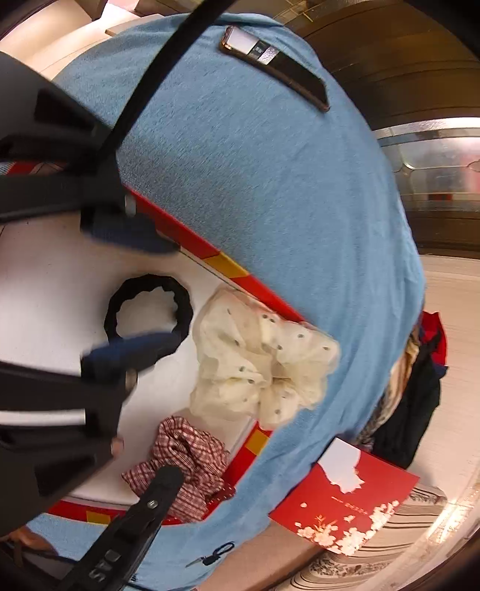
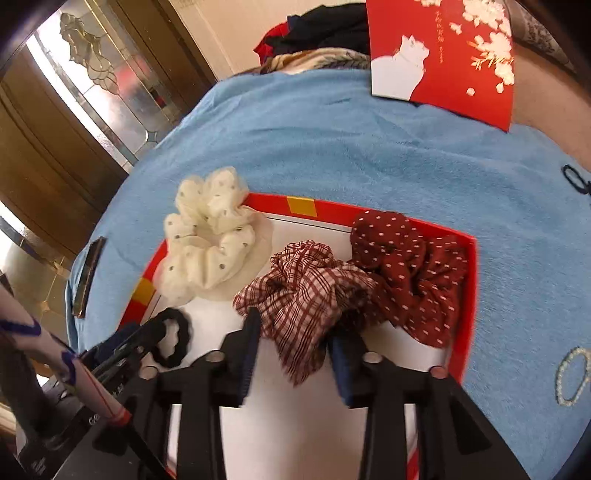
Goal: Organize jewelry
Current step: 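Carry the hair tie and plaid scrunchie into the tray and open both tools, then withdraw both tools from the tray toward the remaining jewelry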
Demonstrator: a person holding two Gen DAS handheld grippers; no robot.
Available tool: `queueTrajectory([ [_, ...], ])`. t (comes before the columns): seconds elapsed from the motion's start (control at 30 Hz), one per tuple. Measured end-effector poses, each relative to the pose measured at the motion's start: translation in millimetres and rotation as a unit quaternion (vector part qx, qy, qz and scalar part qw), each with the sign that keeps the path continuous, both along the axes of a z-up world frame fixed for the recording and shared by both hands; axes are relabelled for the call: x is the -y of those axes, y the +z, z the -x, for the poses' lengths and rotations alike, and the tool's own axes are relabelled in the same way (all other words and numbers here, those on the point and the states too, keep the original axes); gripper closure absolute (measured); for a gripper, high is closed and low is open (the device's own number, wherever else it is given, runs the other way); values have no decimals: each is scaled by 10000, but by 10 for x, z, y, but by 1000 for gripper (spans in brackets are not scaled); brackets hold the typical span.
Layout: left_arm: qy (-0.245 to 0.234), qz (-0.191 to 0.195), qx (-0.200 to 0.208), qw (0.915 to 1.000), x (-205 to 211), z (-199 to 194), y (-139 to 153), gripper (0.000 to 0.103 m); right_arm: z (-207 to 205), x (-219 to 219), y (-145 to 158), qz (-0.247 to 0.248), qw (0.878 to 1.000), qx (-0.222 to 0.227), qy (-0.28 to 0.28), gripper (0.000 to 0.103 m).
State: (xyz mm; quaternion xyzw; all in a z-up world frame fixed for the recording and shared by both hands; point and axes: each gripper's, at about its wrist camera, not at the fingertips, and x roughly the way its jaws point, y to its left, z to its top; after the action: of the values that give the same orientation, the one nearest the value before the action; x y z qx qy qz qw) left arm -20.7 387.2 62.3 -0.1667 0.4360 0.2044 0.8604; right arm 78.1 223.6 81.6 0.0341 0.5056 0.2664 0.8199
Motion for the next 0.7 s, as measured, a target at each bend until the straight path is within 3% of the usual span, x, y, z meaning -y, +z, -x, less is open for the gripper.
queueTrajectory([
  [0.33,-111,-399,186,9990,204,120,145,51,435,559,376,-71,9994,291,-155,56],
  [0.7,-283,-647,447,9965,551,218,302,49,916,1900,686,125,9920,668,-1066,52],
])
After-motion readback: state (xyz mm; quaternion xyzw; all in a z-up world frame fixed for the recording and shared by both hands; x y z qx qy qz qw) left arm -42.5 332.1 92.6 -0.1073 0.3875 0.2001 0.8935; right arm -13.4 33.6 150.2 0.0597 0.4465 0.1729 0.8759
